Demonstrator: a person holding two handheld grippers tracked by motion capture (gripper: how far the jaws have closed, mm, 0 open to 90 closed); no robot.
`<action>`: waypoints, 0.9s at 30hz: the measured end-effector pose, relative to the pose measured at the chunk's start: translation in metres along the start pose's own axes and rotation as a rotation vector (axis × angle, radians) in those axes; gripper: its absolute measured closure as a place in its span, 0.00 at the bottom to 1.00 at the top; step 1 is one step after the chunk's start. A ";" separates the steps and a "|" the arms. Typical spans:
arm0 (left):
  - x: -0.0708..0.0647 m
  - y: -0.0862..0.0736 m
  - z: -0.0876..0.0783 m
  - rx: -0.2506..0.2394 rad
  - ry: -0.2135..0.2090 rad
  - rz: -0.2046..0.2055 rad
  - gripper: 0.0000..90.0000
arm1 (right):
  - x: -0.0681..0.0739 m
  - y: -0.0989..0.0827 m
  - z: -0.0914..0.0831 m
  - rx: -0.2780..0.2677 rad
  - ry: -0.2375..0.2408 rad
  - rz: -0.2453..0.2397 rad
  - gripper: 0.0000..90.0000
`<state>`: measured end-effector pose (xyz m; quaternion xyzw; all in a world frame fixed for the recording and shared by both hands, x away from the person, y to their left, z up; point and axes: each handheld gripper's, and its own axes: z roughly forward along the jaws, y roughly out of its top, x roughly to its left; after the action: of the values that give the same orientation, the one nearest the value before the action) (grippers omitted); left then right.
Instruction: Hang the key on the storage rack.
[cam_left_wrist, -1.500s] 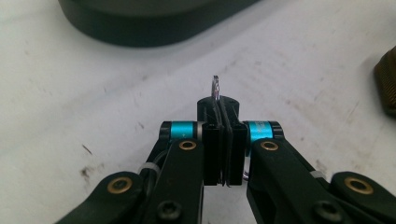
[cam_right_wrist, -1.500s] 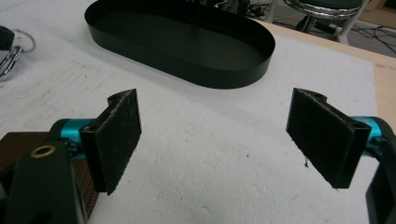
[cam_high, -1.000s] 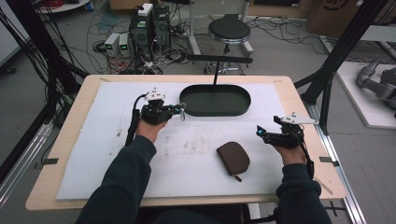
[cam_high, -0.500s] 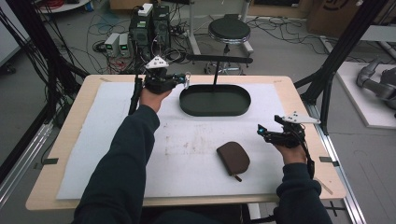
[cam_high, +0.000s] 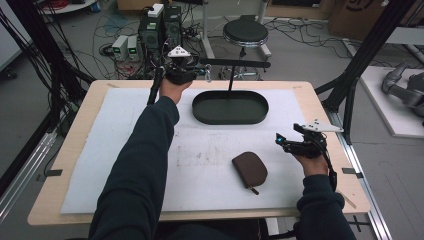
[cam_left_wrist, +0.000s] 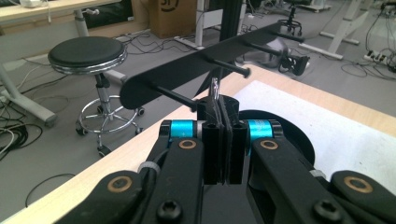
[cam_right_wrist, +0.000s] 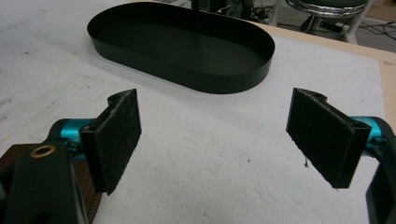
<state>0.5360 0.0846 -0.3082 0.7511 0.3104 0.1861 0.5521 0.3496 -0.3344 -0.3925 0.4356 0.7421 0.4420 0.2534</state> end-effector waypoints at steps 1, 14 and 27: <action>0.001 0.000 0.001 0.005 0.010 0.002 0.98 | 0.000 0.000 0.000 0.001 0.002 -0.003 0.20; 0.000 -0.001 0.023 0.062 0.150 -0.074 0.98 | -0.001 -0.001 -0.001 -0.002 0.002 -0.001 0.20; -0.001 -0.025 0.001 0.085 0.214 -0.067 0.77 | 0.002 -0.001 0.000 -0.001 0.006 -0.009 0.20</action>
<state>0.5289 0.0882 -0.3317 0.7389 0.4000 0.2334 0.4894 0.3481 -0.3334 -0.3932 0.4307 0.7447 0.4424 0.2534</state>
